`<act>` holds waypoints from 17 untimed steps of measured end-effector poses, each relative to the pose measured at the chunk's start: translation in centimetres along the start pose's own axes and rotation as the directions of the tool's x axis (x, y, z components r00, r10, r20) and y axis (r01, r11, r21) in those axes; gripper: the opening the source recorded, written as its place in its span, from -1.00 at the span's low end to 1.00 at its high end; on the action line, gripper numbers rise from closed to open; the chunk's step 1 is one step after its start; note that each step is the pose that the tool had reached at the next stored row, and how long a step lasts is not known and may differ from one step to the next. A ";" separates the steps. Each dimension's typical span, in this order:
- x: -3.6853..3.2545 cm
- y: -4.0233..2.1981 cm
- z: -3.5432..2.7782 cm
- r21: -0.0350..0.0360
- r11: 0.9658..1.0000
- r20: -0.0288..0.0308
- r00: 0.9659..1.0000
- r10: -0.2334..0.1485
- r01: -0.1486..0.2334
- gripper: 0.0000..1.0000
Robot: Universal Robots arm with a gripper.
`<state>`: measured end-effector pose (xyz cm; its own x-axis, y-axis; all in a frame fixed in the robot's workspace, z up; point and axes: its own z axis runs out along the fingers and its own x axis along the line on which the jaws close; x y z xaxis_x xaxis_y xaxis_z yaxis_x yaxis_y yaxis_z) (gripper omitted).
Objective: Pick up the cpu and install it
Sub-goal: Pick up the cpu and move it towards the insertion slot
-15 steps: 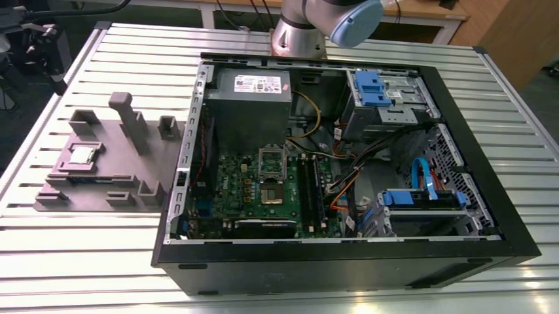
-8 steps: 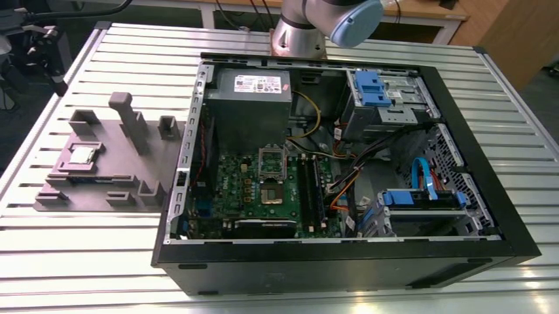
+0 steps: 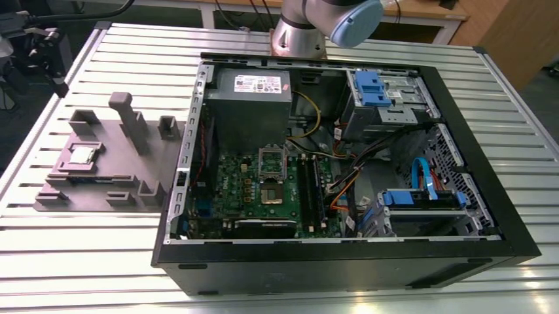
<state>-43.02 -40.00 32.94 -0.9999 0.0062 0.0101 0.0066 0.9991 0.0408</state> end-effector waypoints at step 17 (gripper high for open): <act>-0.01 -0.01 0.42 0.000 1.000 0.000 1.000 0.000 0.000 0.18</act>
<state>-43.02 -40.00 32.51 -0.9999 0.0063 0.0100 0.0067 0.9991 0.0409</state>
